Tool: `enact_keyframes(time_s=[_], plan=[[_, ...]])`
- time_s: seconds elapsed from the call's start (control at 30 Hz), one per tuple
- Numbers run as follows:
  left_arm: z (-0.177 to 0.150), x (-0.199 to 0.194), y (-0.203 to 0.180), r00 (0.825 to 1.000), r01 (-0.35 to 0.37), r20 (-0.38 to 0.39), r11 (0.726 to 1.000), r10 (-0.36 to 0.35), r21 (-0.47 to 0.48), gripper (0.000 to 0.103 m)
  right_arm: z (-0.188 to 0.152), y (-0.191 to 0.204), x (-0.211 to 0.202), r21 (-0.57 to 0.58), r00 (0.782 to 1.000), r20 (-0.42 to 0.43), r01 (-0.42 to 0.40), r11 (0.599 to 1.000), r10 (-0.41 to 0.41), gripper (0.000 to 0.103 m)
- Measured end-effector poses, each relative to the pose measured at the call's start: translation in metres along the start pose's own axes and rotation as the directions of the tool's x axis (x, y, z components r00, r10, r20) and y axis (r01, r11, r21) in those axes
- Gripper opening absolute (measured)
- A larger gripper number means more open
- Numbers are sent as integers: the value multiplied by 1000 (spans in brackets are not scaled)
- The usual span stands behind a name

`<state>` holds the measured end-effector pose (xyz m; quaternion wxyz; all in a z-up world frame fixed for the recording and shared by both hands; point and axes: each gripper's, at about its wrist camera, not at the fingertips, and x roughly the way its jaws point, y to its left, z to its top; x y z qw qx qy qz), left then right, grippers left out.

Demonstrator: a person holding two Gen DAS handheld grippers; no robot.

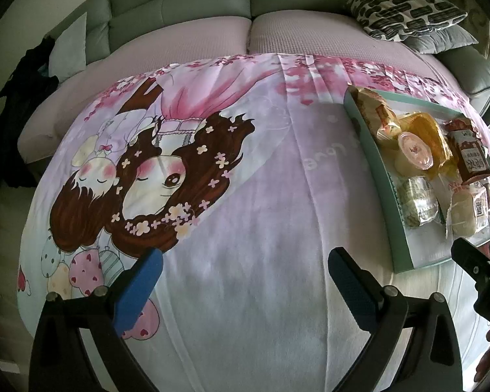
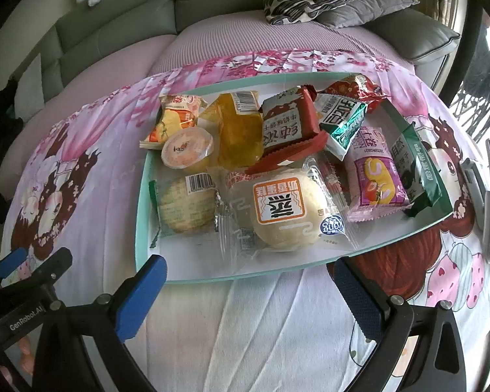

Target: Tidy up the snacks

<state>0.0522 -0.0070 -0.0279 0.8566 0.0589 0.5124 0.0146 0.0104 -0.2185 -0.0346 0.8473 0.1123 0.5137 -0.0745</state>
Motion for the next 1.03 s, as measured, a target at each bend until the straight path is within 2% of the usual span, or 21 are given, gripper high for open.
enact_keyframes(time_s=[0.77, 1.03], plan=[[-1, 2, 1, 1000, 18, -7, 1000, -18, -14, 101, 0, 0, 2, -2, 1000, -5, 2, 1000, -2, 103], [0, -5, -1, 999, 30, 23, 1000, -30, -3, 101, -2, -1, 3, -2, 1000, -6, 2, 1000, -2, 103]])
